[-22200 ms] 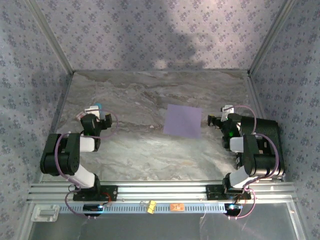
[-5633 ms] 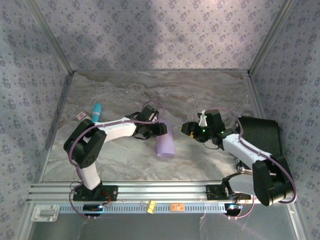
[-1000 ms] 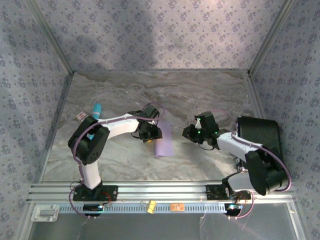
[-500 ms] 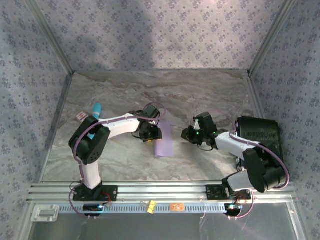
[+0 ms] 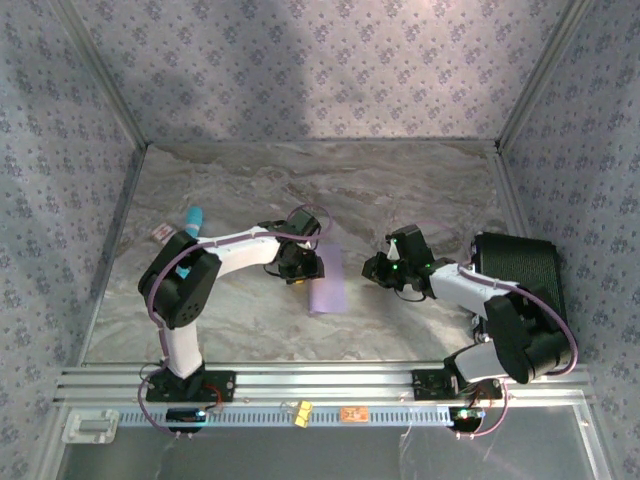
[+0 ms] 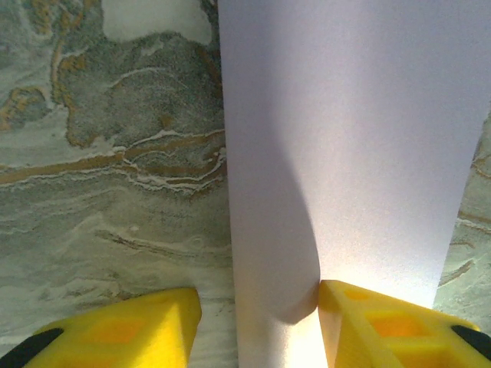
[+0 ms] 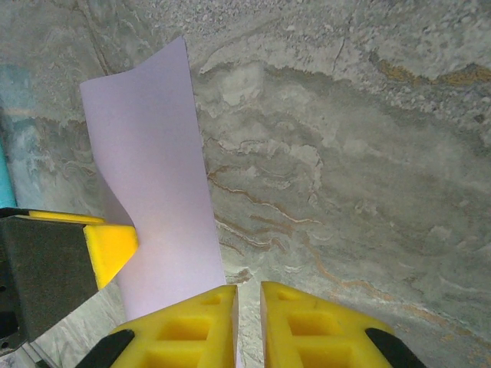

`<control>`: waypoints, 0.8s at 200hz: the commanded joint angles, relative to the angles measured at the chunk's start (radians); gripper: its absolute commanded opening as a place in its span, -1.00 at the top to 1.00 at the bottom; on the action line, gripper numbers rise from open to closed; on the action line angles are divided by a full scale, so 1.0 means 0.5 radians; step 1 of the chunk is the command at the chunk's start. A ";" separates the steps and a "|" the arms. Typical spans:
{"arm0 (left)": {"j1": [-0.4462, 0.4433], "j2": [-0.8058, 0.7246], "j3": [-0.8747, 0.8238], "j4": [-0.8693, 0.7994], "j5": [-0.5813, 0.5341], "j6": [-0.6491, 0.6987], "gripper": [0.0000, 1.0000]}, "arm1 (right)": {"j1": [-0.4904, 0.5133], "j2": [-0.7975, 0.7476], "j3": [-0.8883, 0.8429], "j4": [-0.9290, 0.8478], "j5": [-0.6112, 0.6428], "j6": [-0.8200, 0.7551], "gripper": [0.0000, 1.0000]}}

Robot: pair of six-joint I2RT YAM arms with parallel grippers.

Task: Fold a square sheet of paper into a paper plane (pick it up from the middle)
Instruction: Hold the square sheet of paper at the center of the table.

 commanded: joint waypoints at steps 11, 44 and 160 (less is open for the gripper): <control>-0.008 0.144 -0.019 0.068 -0.108 0.013 0.05 | 0.016 0.033 0.049 0.016 -0.036 -0.032 0.68; -0.008 0.163 -0.018 0.049 -0.105 0.014 0.05 | 0.021 0.030 0.046 0.025 -0.038 -0.034 0.69; -0.015 0.171 -0.055 0.090 -0.077 -0.014 0.04 | 0.056 0.050 0.074 -0.021 -0.062 -0.073 0.69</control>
